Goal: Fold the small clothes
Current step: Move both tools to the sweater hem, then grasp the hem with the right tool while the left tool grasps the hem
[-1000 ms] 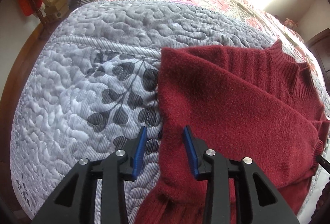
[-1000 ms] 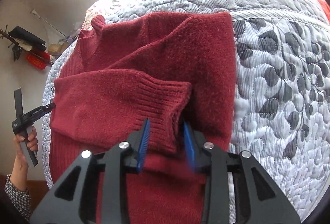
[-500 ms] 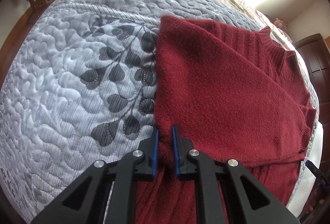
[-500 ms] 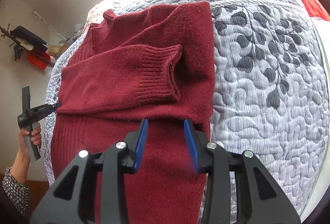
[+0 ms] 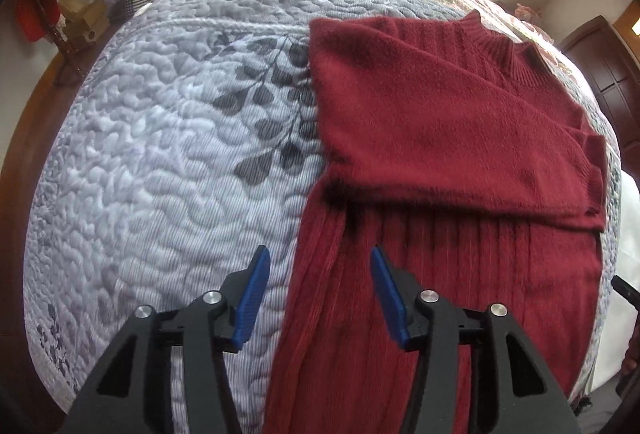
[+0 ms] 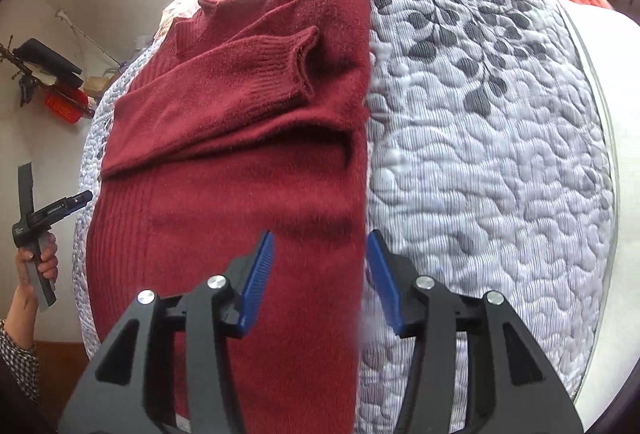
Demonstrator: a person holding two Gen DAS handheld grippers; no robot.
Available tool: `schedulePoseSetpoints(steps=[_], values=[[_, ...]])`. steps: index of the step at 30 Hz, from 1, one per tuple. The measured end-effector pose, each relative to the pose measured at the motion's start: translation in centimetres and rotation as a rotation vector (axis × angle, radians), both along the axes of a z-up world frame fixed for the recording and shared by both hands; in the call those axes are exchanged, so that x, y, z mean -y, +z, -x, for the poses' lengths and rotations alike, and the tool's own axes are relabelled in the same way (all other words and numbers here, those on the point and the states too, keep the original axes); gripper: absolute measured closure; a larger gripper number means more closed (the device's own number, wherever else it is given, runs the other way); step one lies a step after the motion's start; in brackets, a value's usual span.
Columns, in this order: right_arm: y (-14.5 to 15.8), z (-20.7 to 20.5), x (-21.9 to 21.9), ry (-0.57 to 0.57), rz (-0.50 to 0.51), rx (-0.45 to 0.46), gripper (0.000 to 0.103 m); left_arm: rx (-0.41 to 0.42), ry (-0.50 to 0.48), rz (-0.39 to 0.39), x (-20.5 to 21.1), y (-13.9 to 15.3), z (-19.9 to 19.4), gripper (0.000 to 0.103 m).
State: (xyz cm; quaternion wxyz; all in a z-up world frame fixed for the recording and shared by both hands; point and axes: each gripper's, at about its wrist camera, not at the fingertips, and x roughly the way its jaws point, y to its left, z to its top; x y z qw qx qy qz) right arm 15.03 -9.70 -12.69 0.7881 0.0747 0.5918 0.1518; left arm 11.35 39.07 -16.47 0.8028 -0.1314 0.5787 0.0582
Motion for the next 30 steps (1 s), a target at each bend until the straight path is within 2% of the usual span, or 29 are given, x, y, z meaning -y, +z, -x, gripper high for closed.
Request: schedulePoseSetpoints(steps=[6, 11, 16, 19, 21, 24, 25, 26, 28, 30], values=[[-1.3, 7.8, 1.0, 0.036, 0.011, -0.082, 0.051, -0.098, -0.008, 0.02, 0.2, -1.7, 10.2, 0.043], [-3.4, 14.3, 1.3, 0.059, -0.016, -0.191, 0.051, -0.171, 0.022, 0.082, 0.8, -4.1, 16.0, 0.043], [-5.1, 17.7, 0.8, 0.076, 0.008, -0.231, 0.051, -0.193, -0.025, 0.077, 2.6, -4.9, 17.7, 0.044], [-5.2, 18.4, 0.8, 0.048, -0.024, -0.23, 0.051, -0.206, -0.068, 0.06, 3.8, -5.0, 17.8, 0.045], [-5.2, 18.6, 0.4, 0.05, -0.037, -0.239, 0.052, -0.209, -0.088, 0.08, 4.8, -5.0, 17.6, 0.047], [-5.7, 19.0, -0.4, 0.075, -0.053, -0.246, 0.057, -0.213, -0.135, 0.066, 6.8, -5.0, 17.9, 0.051], [-5.9, 19.0, -0.7, 0.08, -0.053, -0.245, 0.059, -0.213, -0.148, 0.06, 7.4, -5.1, 17.9, 0.056], [-6.2, 19.1, -0.8, 0.078, -0.053, -0.252, 0.067, -0.213, -0.156, 0.06, 7.6, -5.2, 17.9, 0.06], [-6.6, 19.2, -0.5, 0.054, -0.064, -0.263, 0.081, -0.216, -0.157, 0.05, 7.9, -5.4, 18.0, 0.079], [-6.6, 19.4, -0.3, 0.04, -0.099, -0.274, 0.095, -0.209, -0.178, 0.039, 8.0, -5.2, 18.9, 0.088]])
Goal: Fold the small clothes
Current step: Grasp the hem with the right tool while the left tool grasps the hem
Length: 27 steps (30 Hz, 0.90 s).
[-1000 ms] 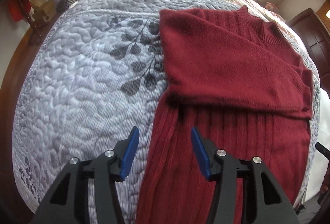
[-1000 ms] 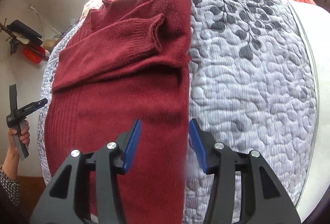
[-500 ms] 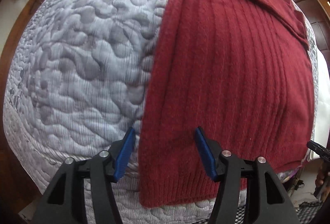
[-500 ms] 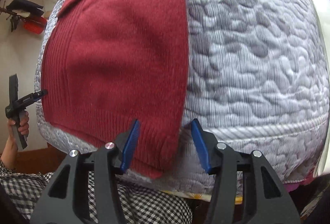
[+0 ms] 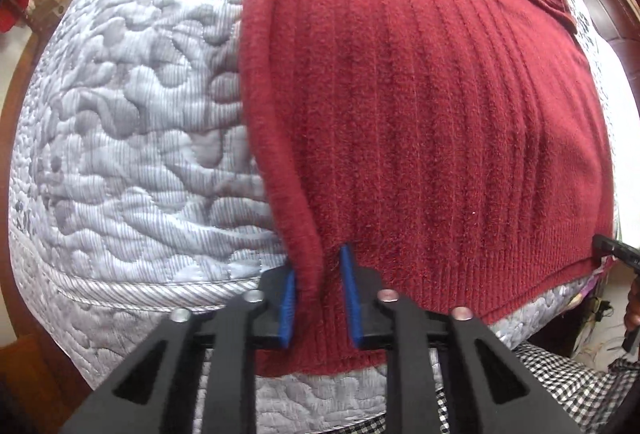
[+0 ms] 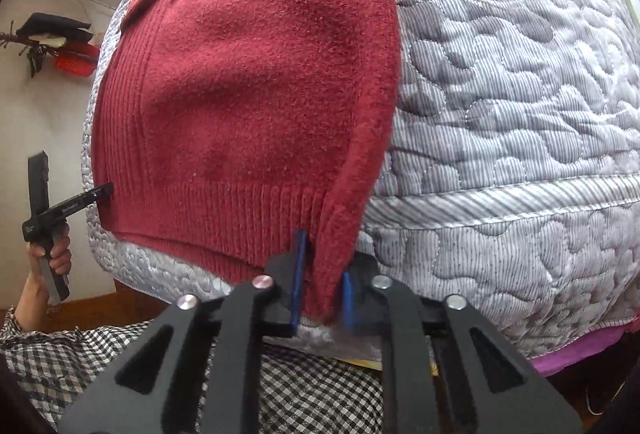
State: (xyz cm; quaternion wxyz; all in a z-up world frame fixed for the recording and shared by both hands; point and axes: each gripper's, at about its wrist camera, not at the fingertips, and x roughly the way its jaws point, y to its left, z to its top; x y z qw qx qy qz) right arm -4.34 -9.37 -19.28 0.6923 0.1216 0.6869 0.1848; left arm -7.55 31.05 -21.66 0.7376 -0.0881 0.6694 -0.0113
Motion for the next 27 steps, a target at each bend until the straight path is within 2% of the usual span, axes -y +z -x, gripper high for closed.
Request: schedulePoseSetpoints(steps=[1, 6, 13, 19, 24, 27], values=[[0.1, 0.1, 0.1, -0.009, -0.005, 0.0, 0.095, 0.008, -0.004, 0.007, -0.1, 0.2, 0.2, 0.091], [1.0, 0.4, 0.3, -0.073, -0.035, 0.006, 0.097, 0.047, -0.034, 0.043, -0.3, 1.2, 0.3, 0.093], [2.2, 0.7, -0.2, -0.101, 0.022, 0.035, 0.097, 0.035, -0.03, 0.102, -2.3, 0.8, 0.6, 0.093], [6.1, 0.2, -0.5, -0.121, -0.077, 0.092, 0.098, 0.079, -0.021, 0.187, -3.8, 3.5, -1.4, 0.094], [7.7, -1.9, 0.0, -0.177, -0.17, 0.105, 0.098, 0.096, 0.058, 0.28, -5.7, 4.6, -3.0, 0.094], [7.9, -4.0, -0.1, -0.181, -0.171, 0.108, 0.098, 0.118, 0.106, 0.322, -7.1, 5.3, -4.3, 0.094]])
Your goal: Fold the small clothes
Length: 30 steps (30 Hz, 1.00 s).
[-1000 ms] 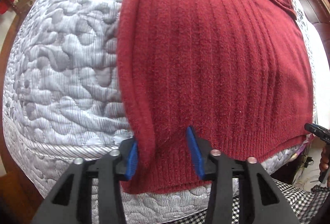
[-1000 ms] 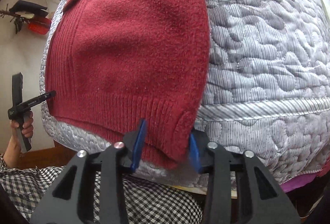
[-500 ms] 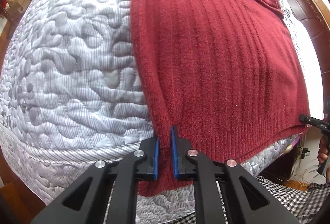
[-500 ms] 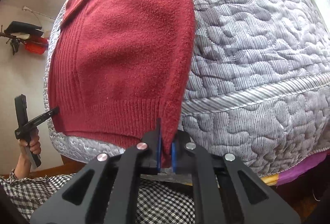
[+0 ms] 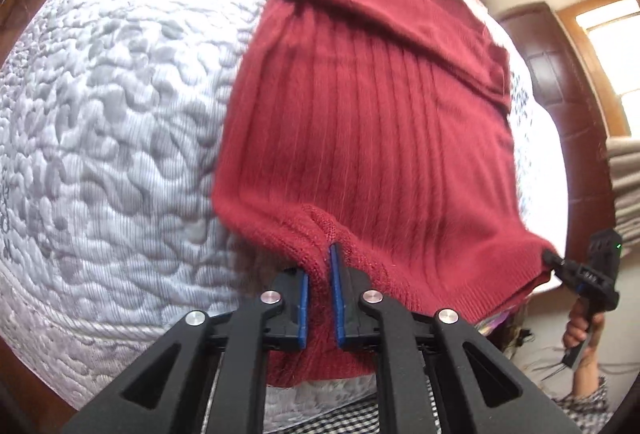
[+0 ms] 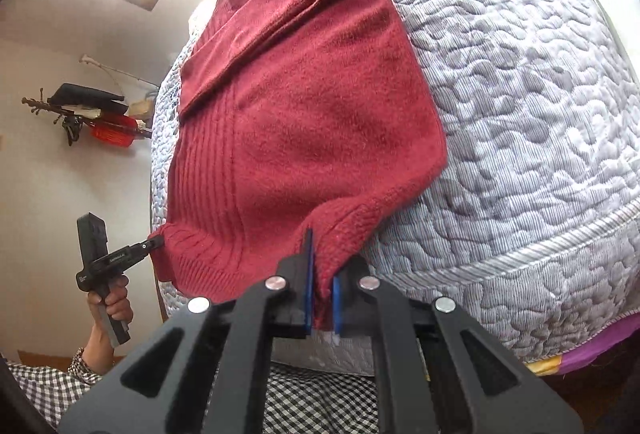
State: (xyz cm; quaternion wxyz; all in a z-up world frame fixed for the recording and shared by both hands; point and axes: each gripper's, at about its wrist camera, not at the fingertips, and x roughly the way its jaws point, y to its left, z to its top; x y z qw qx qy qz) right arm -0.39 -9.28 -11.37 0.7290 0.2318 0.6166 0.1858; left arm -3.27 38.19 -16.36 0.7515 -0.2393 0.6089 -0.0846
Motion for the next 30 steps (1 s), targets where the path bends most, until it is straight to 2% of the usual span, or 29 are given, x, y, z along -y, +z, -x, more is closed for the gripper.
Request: schedulePoseSetpoints(steps=[7, 14, 16, 19, 20, 21, 22, 23, 27, 30], values=[[-1.0, -6.2, -0.2, -0.031, -0.018, -0.03, 0.098, 0.03, 0.024, -0.052, -1.0, 0.7, -4.8, 0.094], [-4.4, -10.9, 1.1, -0.063, -0.033, -0.117, 0.097, -0.04, 0.069, -0.052, -2.0, -2.0, -9.0, 0.093], [-5.1, -11.7, 1.2, -0.056, -0.025, -0.135, 0.097, -0.064, 0.078, -0.043, -1.9, -2.7, -9.8, 0.089], [-5.6, -12.1, 1.3, -0.061, -0.021, -0.148, 0.093, -0.087, 0.118, 0.009, -3.0, -2.7, -10.0, 0.083], [-5.5, -12.1, 1.7, -0.076, -0.018, -0.146, 0.084, -0.087, 0.137, 0.017, -3.6, -2.4, -9.8, 0.083], [-5.4, -12.1, 2.1, -0.091, -0.017, -0.142, 0.07, -0.074, 0.152, -0.002, -4.1, -1.9, -9.6, 0.075], [-5.0, -11.9, 2.6, -0.103, -0.022, -0.127, 0.069, -0.055, 0.164, -0.033, -4.7, -1.2, -9.3, 0.059], [-4.5, -11.7, 3.0, -0.104, -0.012, -0.109, 0.07, -0.036, 0.185, -0.073, -5.5, -0.5, -8.9, 0.053], [-2.3, -11.5, 3.2, -0.033, 0.066, -0.02, 0.07, 0.033, 0.221, -0.202, -7.2, 2.1, -7.7, 0.052], [-1.0, -11.6, 2.4, 0.04, 0.099, 0.038, 0.07, 0.084, 0.18, -0.259, -7.1, 3.3, -7.0, 0.05]])
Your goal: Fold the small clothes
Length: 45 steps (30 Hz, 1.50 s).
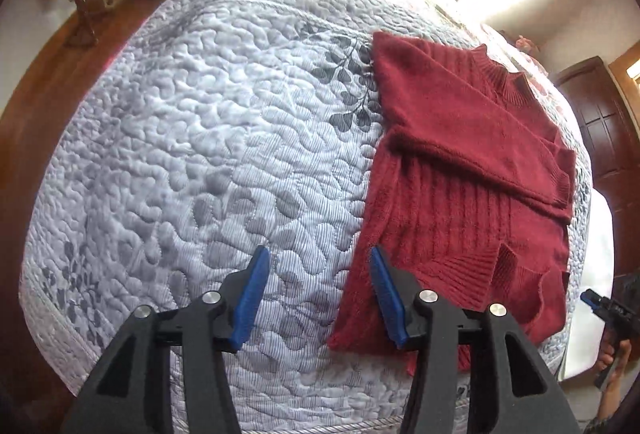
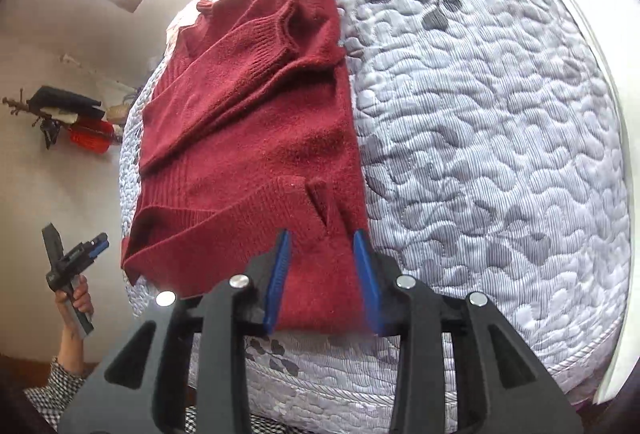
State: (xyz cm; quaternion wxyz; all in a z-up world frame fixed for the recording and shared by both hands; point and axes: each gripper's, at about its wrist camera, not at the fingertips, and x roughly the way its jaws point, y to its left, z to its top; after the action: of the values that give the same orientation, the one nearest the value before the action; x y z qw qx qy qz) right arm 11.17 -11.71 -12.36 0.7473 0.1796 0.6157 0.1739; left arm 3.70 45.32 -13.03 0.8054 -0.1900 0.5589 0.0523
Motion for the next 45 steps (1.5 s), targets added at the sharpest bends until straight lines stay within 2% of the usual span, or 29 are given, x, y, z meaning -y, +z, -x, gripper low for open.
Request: schedulePoseSetpoints(steps=[2, 6, 9, 11, 16, 21, 22, 23, 26, 30, 32, 34, 35, 36, 37, 40, 45], values=[[0.4, -0.1, -1.2, 0.054, -0.002, 0.022, 0.068, 0.01, -0.056, -0.043, 0.9, 0.3, 0.3, 0.05], [-0.2, -0.7, -4.7, 0.18, 0.069, 0.041, 0.052, 0.0, -0.213, -0.139, 4.1, -0.5, 0.9, 0.048], [-1.4, -1.1, -6.3, 0.228, 0.121, 0.038, 0.051, -0.034, -0.284, -0.187, 5.6, -1.6, 1.4, 0.048], [-1.9, -0.9, -6.6, 0.239, 0.138, 0.034, 0.051, -0.048, -0.297, -0.189, 5.9, -2.2, 1.8, 0.048], [-3.3, -1.9, -8.3, 0.272, 0.174, 0.038, 0.053, -0.069, -0.285, -0.095, 6.0, -2.8, 2.6, 0.044], [-4.4, -3.0, -8.7, 0.276, 0.179, 0.009, 0.083, -0.113, -0.317, 0.009, 7.4, -3.7, 3.1, 0.041], [-4.3, -3.1, -8.7, 0.281, 0.176, 0.011, 0.084, -0.123, -0.327, 0.024, 7.8, -4.0, 3.2, 0.041], [-4.2, -3.1, -8.8, 0.284, 0.181, 0.016, 0.082, -0.133, -0.339, 0.029, 8.2, -4.1, 3.3, 0.041], [-3.5, -3.1, -8.7, 0.282, 0.208, 0.048, 0.056, -0.137, -0.365, 0.061, 9.2, -4.3, 3.6, 0.041], [-4.0, -3.4, -8.4, 0.294, 0.226, 0.039, 0.057, -0.128, -0.374, 0.15, 10.1, -4.3, 3.2, 0.039], [-4.7, -3.7, -8.7, 0.303, 0.214, 0.02, 0.056, -0.127, -0.36, 0.226, 10.4, -4.6, 2.4, 0.038], [-5.1, -3.8, -9.0, 0.32, 0.215, 0.018, 0.071, -0.127, -0.337, 0.262, 10.6, -5.0, 1.4, 0.039], [-5.2, -3.8, -9.2, 0.328, 0.222, 0.02, 0.084, -0.121, -0.322, 0.252, 10.6, -5.1, 0.8, 0.04], [-5.1, -3.8, -9.2, 0.332, 0.232, 0.022, 0.092, -0.117, -0.307, 0.243, 10.6, -5.1, 0.2, 0.046], [-5.0, -3.8, -9.2, 0.33, 0.236, 0.023, 0.093, -0.113, -0.292, 0.236, 10.7, -5.1, -0.4, 0.056], [-4.0, -3.4, -8.7, 0.31, 0.214, 0.051, 0.096, -0.081, -0.253, 0.234, 10.6, -4.4, -1.9, 0.073], [-2.5, -3.2, -5.4, 0.177, 0.175, 0.058, 0.096, 0.027, -0.176, 0.198, 9.5, -1.6, -4.4, 0.075]])
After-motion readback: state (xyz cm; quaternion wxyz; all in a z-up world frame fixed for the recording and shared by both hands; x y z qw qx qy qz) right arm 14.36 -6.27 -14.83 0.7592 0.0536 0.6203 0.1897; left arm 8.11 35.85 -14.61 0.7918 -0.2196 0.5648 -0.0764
